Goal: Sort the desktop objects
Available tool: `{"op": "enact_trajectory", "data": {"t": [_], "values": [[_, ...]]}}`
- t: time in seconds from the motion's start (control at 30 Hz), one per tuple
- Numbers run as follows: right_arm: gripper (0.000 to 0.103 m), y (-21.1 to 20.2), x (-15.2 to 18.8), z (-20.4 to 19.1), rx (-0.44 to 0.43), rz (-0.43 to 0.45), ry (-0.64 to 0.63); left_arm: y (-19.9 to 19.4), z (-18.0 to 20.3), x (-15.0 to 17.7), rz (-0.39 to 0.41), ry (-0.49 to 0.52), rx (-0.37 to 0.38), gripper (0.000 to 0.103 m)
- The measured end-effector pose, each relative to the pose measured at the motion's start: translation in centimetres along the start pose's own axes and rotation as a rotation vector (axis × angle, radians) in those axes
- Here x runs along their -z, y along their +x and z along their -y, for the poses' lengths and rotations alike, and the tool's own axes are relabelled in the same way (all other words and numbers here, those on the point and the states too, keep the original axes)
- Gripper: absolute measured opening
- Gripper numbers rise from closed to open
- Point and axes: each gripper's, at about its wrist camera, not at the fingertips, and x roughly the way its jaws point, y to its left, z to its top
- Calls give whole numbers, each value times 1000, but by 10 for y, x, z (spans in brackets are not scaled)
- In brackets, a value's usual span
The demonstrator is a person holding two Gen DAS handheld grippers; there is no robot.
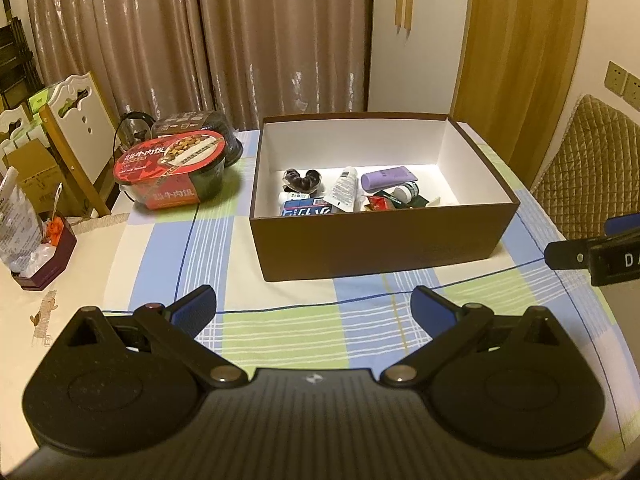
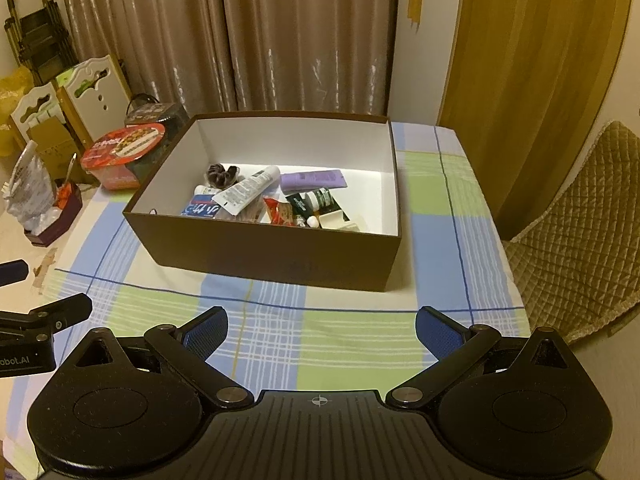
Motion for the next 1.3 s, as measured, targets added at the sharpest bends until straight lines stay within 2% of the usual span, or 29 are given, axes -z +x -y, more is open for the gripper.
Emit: {"op": "enact_trajectory", "data": {"t": [0.43, 1.3], "values": [[102, 18, -15, 5, -3, -3, 6, 19, 0, -11, -17, -9, -7, 102], [102, 29, -23, 24, 12, -6, 32, 38, 11, -23, -35, 9, 8, 102]]}}
